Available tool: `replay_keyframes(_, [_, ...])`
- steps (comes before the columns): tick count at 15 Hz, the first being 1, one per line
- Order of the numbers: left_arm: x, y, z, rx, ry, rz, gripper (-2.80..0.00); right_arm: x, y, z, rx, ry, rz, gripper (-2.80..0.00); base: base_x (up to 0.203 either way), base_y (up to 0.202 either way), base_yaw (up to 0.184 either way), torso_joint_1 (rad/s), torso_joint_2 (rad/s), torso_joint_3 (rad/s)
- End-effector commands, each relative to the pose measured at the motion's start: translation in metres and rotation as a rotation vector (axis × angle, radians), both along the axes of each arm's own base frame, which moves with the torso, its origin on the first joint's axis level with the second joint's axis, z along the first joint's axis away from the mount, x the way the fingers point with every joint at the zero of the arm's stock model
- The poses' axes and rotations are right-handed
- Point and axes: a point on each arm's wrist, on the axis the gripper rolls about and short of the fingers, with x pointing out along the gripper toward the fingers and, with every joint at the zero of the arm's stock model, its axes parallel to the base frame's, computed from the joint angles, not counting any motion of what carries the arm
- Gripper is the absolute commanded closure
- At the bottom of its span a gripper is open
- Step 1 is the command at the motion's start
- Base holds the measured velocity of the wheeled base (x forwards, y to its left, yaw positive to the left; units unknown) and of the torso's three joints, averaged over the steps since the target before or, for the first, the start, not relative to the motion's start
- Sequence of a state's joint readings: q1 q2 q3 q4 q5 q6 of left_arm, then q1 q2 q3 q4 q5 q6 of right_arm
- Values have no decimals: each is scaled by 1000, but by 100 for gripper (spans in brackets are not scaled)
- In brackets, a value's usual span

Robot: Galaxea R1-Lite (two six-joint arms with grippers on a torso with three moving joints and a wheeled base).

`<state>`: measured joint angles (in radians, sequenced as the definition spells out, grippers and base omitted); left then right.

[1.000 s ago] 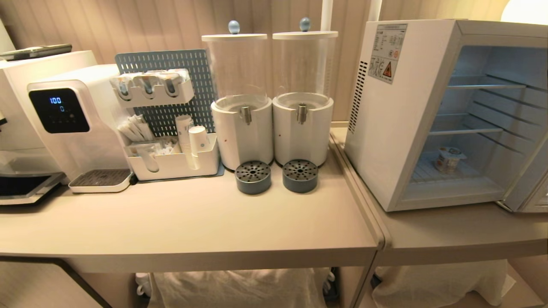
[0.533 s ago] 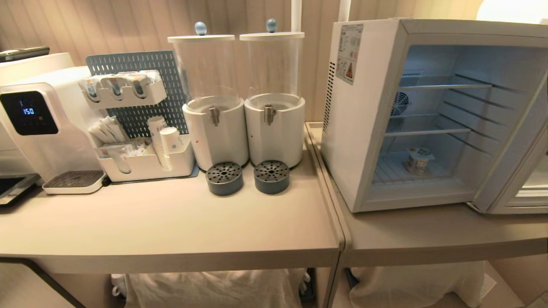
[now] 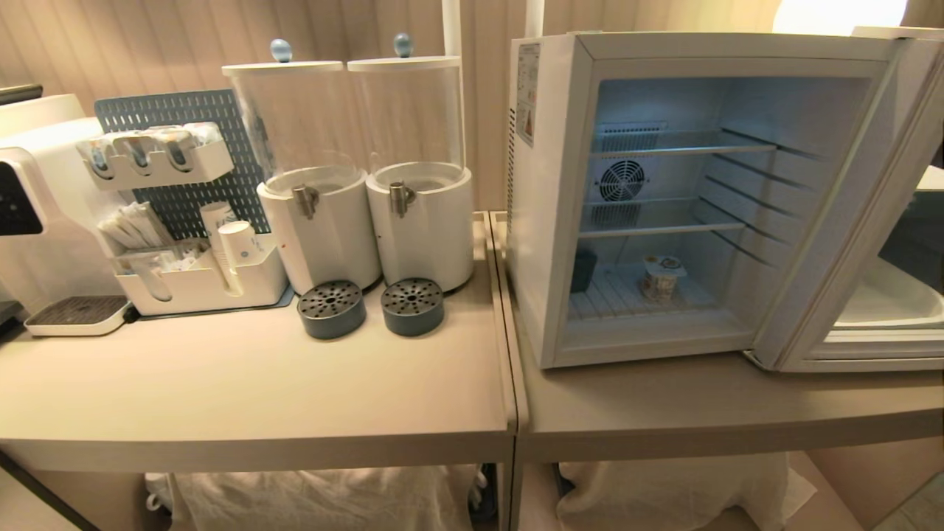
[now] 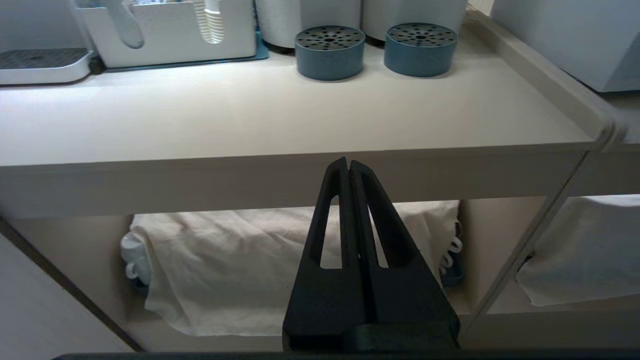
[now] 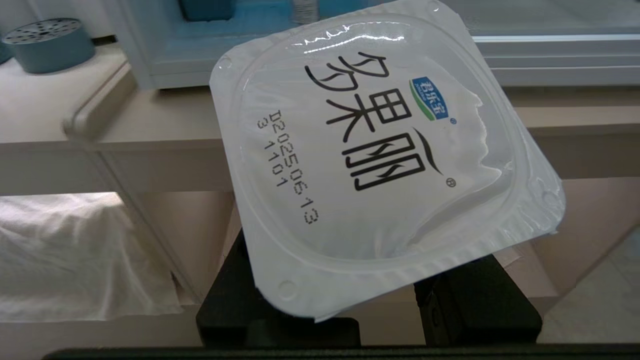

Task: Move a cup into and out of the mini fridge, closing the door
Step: Put the yoghurt in the freezer

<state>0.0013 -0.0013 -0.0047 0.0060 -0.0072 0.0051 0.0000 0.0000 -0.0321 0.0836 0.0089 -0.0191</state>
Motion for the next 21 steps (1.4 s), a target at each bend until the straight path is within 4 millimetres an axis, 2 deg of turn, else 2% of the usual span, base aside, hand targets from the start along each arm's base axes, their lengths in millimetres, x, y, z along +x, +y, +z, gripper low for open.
replay_keyframes(1, [0, 0, 0, -1, 0, 0, 0, 0, 0, 0, -1, 2, 0, 0, 0, -194, 1, 2, 0, 2])
replay_keyframes(7, [0, 0, 0, -2, -4, 0, 0, 0, 0, 0, -3, 0, 1, 0, 41, -177, -7, 3, 2, 4])
replay_keyframes(9, [0, 0, 0, -2, -3, 0, 0, 1, 0, 1, -47, -9, 7, 0, 23, -23, -3, 3, 4, 2])
replay_keyframes(18, [0, 0, 0, -2, -6, 0, 0, 0, 0, 4, -30, -40, 5, 0, 0, 0, 0, 0, 0, 0])
replay_keyframes(19, [0, 0, 0, -2, -5, 0, 0, -4, 0, 16, 5, -82, 11, 0, 0, 0, 0, 0, 0, 0])
replay_keyframes(21, [0, 0, 0, -2, -6, 0, 0, -26, 1, 65, 74, -222, 30, 0, 0, 0, 0, 0, 0, 0])
